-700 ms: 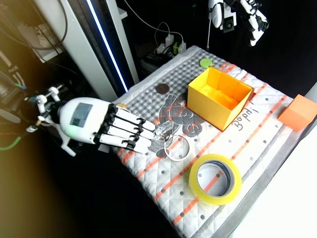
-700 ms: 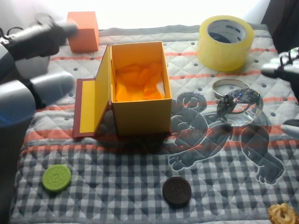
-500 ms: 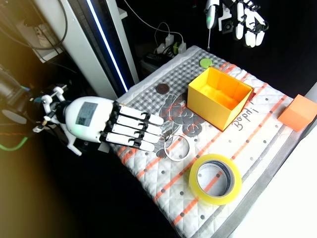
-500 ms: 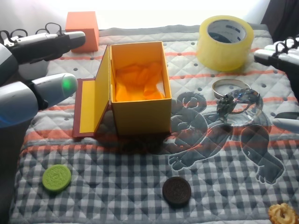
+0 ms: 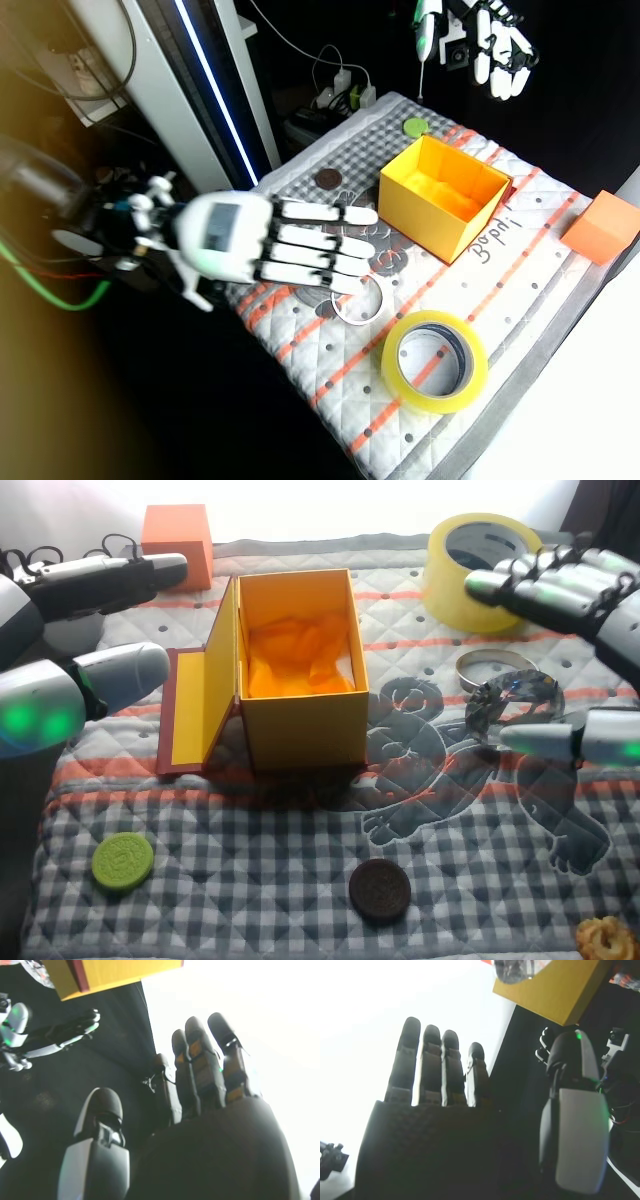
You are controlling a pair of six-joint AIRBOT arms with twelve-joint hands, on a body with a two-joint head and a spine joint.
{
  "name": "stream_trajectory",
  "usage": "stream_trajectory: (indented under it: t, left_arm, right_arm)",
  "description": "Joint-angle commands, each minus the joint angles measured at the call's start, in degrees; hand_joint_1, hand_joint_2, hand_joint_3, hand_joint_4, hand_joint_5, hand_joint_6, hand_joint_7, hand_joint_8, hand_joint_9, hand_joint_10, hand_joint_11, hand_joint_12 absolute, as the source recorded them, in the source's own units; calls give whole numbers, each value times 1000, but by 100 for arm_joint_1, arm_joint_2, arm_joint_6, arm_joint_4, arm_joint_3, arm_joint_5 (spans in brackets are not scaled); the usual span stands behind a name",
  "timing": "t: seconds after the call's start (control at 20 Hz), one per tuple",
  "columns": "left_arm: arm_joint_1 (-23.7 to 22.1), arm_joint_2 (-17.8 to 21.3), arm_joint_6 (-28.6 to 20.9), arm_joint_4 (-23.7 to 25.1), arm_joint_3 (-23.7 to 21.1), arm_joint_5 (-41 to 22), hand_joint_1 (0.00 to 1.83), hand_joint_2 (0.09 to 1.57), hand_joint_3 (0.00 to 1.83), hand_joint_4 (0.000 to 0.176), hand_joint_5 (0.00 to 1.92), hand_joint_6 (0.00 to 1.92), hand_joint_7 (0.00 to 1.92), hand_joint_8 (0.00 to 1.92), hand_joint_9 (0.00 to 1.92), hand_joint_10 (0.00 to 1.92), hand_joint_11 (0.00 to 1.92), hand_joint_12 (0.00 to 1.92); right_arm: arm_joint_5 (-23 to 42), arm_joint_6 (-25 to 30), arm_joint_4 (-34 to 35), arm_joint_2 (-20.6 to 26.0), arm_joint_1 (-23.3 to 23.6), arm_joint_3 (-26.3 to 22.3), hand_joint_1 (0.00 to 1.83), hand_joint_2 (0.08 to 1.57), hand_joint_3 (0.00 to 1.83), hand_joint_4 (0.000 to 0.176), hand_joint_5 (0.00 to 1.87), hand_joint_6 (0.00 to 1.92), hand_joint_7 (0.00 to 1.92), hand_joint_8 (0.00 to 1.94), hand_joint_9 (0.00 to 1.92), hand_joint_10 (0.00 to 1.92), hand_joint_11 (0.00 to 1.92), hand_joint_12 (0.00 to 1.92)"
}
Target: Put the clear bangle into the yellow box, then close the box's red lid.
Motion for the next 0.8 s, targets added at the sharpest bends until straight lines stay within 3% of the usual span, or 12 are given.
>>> stream_trajectory:
  t: [0.0, 0.1, 0.15, 0.2, 0.25, 0.35, 0.4, 0.45, 0.5, 0.6, 0.7, 0.75]
  left_arm:
    - [-62, -31, -23, 66, 24, -673, 279, 1230, 3, 176, 398, 0, 428, 0, 444, 0, 55, 896]
    - [-62, -34, -23, 66, 29, -651, 312, 1228, 0, 170, 367, 0, 429, 0, 439, 0, 17, 953]
    - [-62, -35, -24, 66, 31, -644, 316, 1229, 0, 166, 355, 0, 425, 0, 429, 0, 7, 949]
    - [-61, -36, -24, 66, 31, -640, 362, 1224, 0, 164, 354, 0, 410, 1, 416, 1, 1, 897]
    - [-61, -36, -24, 66, 29, -640, 383, 1218, 0, 163, 363, 0, 429, 1, 430, 2, 22, 865]
    - [-60, -37, -26, 66, 29, -641, 371, 1225, 3, 162, 355, 0, 416, 0, 417, 0, 11, 851]
    - [-51, -37, -28, 64, 28, -642, 352, 1233, 5, 161, 331, 0, 410, 0, 411, 0, 1, 845]
    - [-40, -37, -29, 63, 26, -641, 322, 1238, 6, 165, 333, 2, 417, 2, 427, 5, 10, 857]
    - [-34, -37, -30, 63, 25, -635, 348, 1233, 1, 159, 358, 9, 451, 12, 460, 15, 48, 877]
    - [-32, -37, -32, 63, 25, -626, 318, 1240, 4, 160, 355, 4, 441, 4, 432, 1, 23, 855]
    - [-33, -40, -41, 63, 25, -639, 298, 1239, 2, 163, 357, 3, 442, 3, 437, 3, 13, 847]
    - [-33, -40, -45, 63, 24, -639, 322, 1235, 0, 166, 366, 5, 456, 6, 459, 9, 36, 862]
  right_arm:
    - [463, 28, 45, 1, 95, 63, 519, 929, 0, 172, 228, 4, 295, 2, 320, 8, 162, 493]
    - [229, 28, 41, -109, 170, 176, 784, 1001, 1, 83, 356, 6, 440, 6, 487, 12, 326, 494]
    - [124, 28, 41, -162, 194, 230, 818, 1013, 1, 45, 427, 7, 500, 5, 541, 5, 354, 637]
    - [-13, 28, 41, -218, 210, 286, 813, 1014, 0, 0, 575, 15, 685, 18, 738, 34, 435, 910]
    - [-131, 28, 41, -249, 212, 329, 844, 1046, 2, 0, 700, 18, 792, 16, 842, 40, 476, 1053]
    - [-316, 28, 45, -296, 212, 396, 1022, 1081, 1, 0, 840, 12, 961, 12, 1001, 36, 567, 1038]
    - [-402, 28, 55, -334, 212, 443, 1181, 1114, 11, 0, 845, 888, 1034, 757, 1077, 11, 570, 1207]
    - [-467, 28, 62, -358, 212, 473, 1206, 1145, 1, 0, 819, 1088, 1018, 976, 1127, 19, 626, 1210]
    - [-520, 28, 65, -376, 212, 498, 1342, 1099, 14, 0, 861, 1015, 1090, 795, 1023, 912, 723, 1168]
    - [-564, 28, 68, -381, 212, 512, 1255, 1129, 4, 0, 840, 1048, 1087, 953, 1180, 470, 797, 1180]
    - [-585, 28, 68, -380, 211, 520, 1255, 1143, 3, 0, 826, 1021, 1051, 1061, 1170, 668, 805, 1422]
    - [-583, 28, 67, -376, 211, 519, 1242, 1150, 1, 0, 805, 1091, 1048, 1034, 1134, 515, 790, 1214]
